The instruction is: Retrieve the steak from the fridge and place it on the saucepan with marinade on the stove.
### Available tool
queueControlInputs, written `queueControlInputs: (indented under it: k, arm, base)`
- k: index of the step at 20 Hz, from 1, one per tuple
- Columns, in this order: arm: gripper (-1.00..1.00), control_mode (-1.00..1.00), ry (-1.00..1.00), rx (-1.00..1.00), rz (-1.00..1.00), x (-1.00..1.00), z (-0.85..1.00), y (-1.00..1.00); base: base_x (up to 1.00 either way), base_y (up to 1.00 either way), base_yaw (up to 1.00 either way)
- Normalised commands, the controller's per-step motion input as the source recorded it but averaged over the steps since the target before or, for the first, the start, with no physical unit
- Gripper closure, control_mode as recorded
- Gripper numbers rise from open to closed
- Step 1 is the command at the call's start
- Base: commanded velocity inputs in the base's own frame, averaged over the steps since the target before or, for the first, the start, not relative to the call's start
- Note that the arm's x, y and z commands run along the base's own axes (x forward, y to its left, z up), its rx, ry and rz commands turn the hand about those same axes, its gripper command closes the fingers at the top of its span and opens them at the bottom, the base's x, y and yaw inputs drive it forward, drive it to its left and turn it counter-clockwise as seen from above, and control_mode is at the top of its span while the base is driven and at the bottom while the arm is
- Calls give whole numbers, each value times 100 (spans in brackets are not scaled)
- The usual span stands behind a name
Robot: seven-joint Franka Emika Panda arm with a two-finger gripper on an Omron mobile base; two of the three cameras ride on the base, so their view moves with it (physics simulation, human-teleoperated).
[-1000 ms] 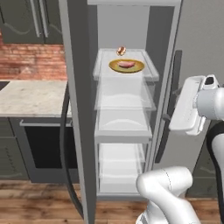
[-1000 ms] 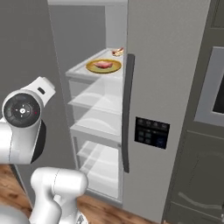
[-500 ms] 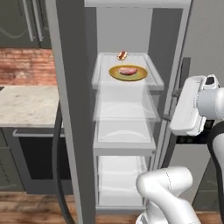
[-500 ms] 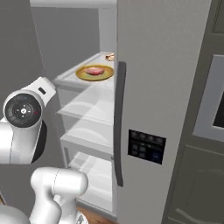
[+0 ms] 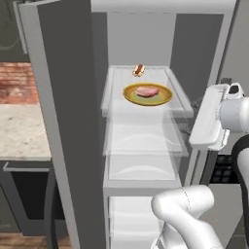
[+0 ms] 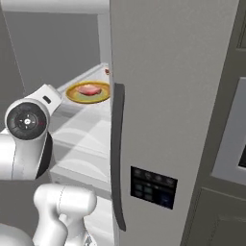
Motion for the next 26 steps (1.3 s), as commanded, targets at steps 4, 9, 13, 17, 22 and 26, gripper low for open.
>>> queueControlInputs:
  k: [4, 9, 13, 17, 22, 26]
  arm:
    - [-100, 100, 0, 0, 0, 0, 0, 0]
    - [-100, 100, 0, 0, 0, 0, 0, 0]
    - [-100, 100, 0, 0, 0, 0, 0, 0]
    - [-100, 100, 0, 0, 0, 0, 0, 0]
    - [-100, 100, 0, 0, 0, 0, 0, 0]
    - [-100, 100, 0, 0, 0, 0, 0, 0]
  base:
    - [60, 29, -5]
    - [48, 29, -7]
    - [37, 28, -9]
    - [23, 14, -7]
    - [6, 3, -1]
    - [9, 18, -3]
